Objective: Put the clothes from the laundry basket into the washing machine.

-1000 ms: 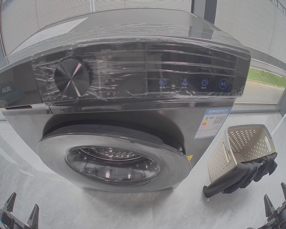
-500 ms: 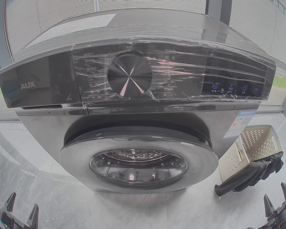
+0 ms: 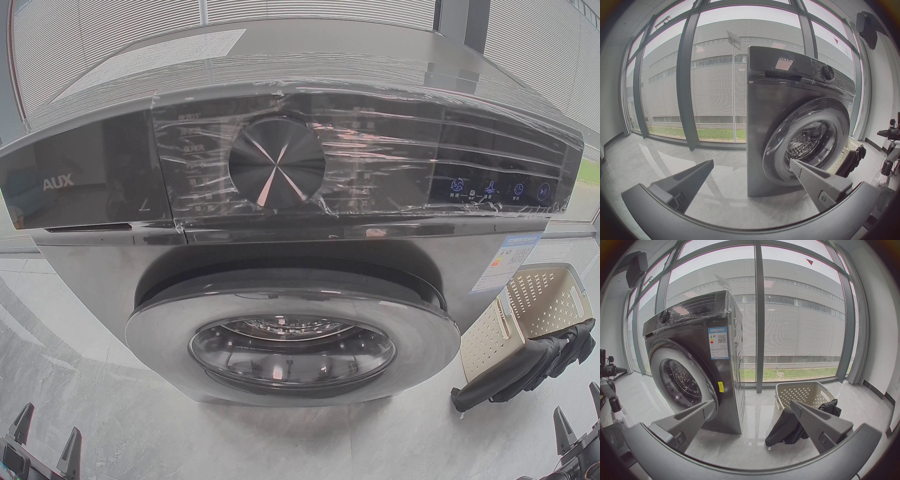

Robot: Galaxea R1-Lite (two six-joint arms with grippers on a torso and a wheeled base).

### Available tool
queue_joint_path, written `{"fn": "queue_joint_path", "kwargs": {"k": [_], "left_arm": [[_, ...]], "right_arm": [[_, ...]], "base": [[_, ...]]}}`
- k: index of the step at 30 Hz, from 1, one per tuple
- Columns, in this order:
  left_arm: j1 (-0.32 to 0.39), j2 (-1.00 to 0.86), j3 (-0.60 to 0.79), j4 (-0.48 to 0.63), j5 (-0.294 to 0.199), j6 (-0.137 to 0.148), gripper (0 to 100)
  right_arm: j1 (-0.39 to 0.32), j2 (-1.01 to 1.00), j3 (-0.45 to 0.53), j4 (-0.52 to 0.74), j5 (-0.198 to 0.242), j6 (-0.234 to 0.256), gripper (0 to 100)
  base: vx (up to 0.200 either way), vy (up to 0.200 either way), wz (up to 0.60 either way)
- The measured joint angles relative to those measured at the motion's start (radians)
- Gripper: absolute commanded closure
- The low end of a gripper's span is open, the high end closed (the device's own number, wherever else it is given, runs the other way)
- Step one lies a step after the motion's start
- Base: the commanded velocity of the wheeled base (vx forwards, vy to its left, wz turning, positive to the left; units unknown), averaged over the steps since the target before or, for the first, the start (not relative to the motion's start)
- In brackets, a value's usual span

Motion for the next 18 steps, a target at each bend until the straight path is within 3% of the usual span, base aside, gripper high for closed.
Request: {"fn": "queue_joint_path", "kwargs": {"k": [18], "left_arm": [[0.0, 0.0, 0.0, 0.0, 0.0, 0.0, 0]], "right_arm": [[0.0, 0.0, 0.0, 0.0, 0.0, 0.0, 0]], "base": [[0.0, 0.0, 0.0]]}}
